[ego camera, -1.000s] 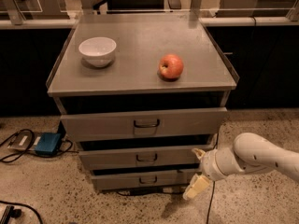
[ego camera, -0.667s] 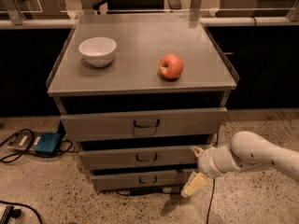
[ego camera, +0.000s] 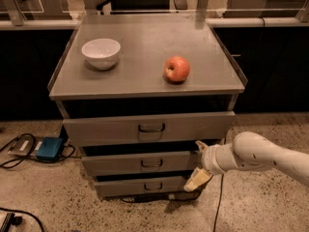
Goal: Open middle drawer
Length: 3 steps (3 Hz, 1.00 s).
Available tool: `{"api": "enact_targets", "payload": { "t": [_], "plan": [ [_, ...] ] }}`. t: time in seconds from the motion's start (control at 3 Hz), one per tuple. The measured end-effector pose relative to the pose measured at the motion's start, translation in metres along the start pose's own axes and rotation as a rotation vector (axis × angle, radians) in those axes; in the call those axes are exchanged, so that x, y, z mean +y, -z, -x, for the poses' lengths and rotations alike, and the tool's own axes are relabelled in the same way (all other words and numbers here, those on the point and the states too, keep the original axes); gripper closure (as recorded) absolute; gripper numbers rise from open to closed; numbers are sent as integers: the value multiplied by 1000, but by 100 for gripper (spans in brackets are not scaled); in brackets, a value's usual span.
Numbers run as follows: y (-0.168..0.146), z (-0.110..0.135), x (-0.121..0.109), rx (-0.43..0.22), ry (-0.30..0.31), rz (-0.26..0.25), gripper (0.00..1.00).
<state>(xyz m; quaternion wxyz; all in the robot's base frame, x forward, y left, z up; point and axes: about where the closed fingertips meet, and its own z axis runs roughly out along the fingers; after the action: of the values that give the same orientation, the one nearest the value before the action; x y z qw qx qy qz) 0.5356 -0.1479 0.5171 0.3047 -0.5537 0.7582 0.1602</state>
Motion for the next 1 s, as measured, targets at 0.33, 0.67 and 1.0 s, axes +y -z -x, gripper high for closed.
{"api": "enact_targets", "payload": {
  "t": [0.33, 0.67, 1.0],
  "plan": [
    [-13, -8, -14, 7, -6, -33, 0],
    [-26, -24, -22, 24, -35, -47, 0],
    [-39, -42, -28, 44, -67, -49, 0]
  ]
}}
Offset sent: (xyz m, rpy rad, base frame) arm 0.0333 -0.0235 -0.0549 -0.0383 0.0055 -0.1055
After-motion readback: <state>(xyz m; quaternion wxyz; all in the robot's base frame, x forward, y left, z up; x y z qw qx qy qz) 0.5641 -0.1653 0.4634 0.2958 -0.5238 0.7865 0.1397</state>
